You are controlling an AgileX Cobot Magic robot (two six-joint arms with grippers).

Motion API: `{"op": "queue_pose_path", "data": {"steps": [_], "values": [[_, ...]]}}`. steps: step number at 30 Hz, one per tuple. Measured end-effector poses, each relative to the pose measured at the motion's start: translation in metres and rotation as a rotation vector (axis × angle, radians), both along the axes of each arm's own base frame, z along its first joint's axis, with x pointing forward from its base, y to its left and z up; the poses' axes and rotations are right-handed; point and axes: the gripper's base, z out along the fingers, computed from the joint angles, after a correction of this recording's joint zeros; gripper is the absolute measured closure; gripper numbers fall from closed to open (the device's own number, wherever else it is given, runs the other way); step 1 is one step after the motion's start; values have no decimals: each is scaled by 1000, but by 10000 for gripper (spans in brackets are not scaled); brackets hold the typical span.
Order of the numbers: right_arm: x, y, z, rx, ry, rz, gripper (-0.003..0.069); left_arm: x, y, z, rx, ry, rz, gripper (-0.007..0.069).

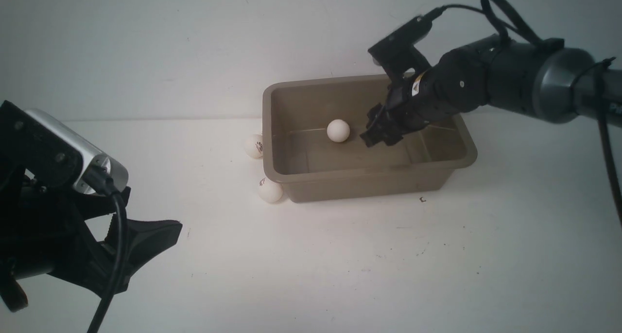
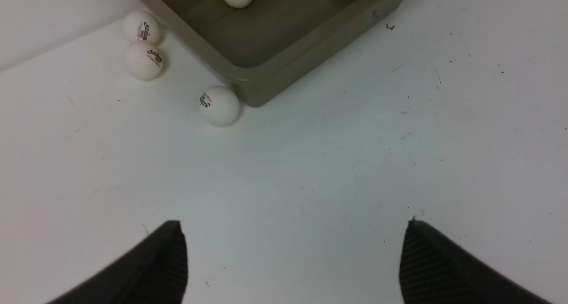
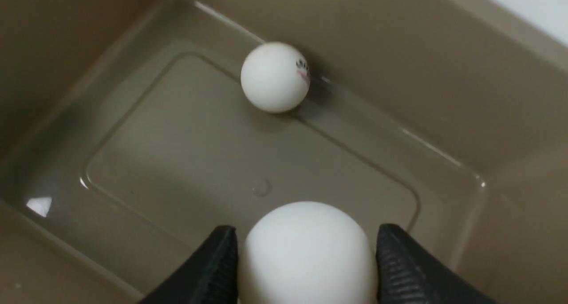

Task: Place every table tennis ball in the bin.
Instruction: Use the right arm to put the table tennis ball into the box, then use the left arm to clamp the table tennis ball closest to it

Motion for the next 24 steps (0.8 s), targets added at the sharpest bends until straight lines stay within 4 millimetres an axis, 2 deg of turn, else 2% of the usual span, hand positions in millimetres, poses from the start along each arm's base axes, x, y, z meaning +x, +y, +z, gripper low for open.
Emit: {"op": "queue_pose_path", "data": {"steps": [5, 9, 17, 19, 24], "values": [[1, 0, -1, 4, -3, -3, 256, 0, 0, 0, 0, 0, 0, 41], [0, 0, 10, 36, -40, -15, 226, 0, 0, 0, 0, 0, 0, 41], [-21, -11, 87, 84, -218, -8, 221, 1, 1, 1, 1, -11, 11, 41], [-35, -18, 117, 82, -275, -8, 221, 2, 1, 1, 2, -19, 20, 41], [-72, -39, 170, 85, -323, -45, 219, 2, 2, 1, 3, -22, 23, 41]]}}
